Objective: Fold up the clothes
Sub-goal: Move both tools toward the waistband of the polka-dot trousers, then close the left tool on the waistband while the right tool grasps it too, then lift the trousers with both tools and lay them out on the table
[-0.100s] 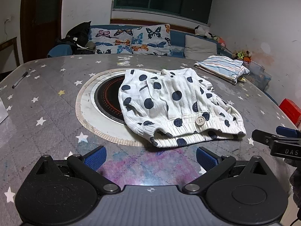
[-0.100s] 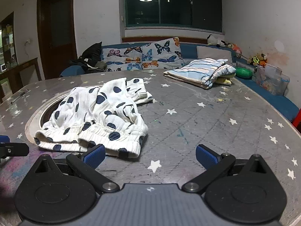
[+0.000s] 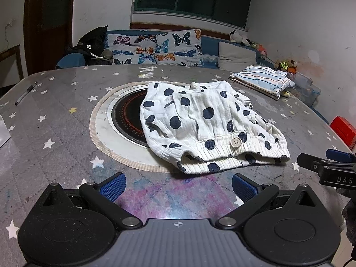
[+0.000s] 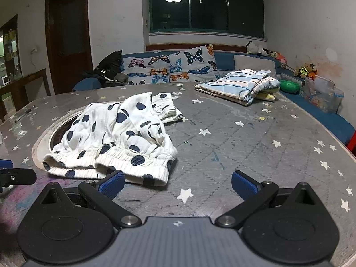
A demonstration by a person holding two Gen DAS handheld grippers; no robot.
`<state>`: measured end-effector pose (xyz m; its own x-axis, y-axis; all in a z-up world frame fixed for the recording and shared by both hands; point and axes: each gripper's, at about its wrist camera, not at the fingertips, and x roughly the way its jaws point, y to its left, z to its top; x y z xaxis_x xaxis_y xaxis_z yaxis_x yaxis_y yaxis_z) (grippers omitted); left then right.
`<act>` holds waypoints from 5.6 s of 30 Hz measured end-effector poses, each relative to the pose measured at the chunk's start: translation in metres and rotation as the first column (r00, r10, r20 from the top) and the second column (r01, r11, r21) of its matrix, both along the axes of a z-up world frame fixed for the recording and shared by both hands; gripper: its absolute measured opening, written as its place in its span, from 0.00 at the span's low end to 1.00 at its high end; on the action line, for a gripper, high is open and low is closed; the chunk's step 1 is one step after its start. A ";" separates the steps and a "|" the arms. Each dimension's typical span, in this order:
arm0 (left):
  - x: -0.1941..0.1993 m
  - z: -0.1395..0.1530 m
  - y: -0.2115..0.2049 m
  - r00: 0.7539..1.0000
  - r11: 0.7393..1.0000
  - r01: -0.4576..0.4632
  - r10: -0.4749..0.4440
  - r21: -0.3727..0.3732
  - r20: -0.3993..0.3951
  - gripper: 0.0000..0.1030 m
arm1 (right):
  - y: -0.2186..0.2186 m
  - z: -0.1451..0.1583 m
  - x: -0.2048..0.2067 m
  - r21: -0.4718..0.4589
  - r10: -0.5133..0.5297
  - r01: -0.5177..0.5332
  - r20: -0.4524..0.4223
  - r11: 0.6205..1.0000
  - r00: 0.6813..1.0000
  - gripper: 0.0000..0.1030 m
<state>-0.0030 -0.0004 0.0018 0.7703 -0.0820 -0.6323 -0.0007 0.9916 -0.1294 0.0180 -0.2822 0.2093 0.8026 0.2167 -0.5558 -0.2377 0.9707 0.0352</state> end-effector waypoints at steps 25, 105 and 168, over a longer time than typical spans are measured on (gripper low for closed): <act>0.015 0.006 0.011 0.999 0.999 -0.039 0.039 0.001 0.003 1.00 | 0.004 -0.002 0.008 0.006 0.020 -0.020 -0.024 1.000 1.000 1.00; -0.040 0.002 0.079 0.957 0.965 0.239 -0.254 -0.110 -0.144 0.07 | 0.001 0.022 -0.058 0.137 0.470 -0.450 -0.228 0.883 0.853 0.16; 0.297 -0.015 -0.005 0.925 0.924 0.372 -0.360 0.093 -0.123 0.46 | -0.044 0.023 0.146 0.028 0.106 -0.103 -0.124 0.994 0.987 0.05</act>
<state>0.2944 -0.0051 -0.0132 0.6309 -0.2700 -0.7274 0.3580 0.9330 -0.0359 0.1636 -0.3257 0.2318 0.6994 0.3089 -0.6445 -0.3302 0.9394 0.0919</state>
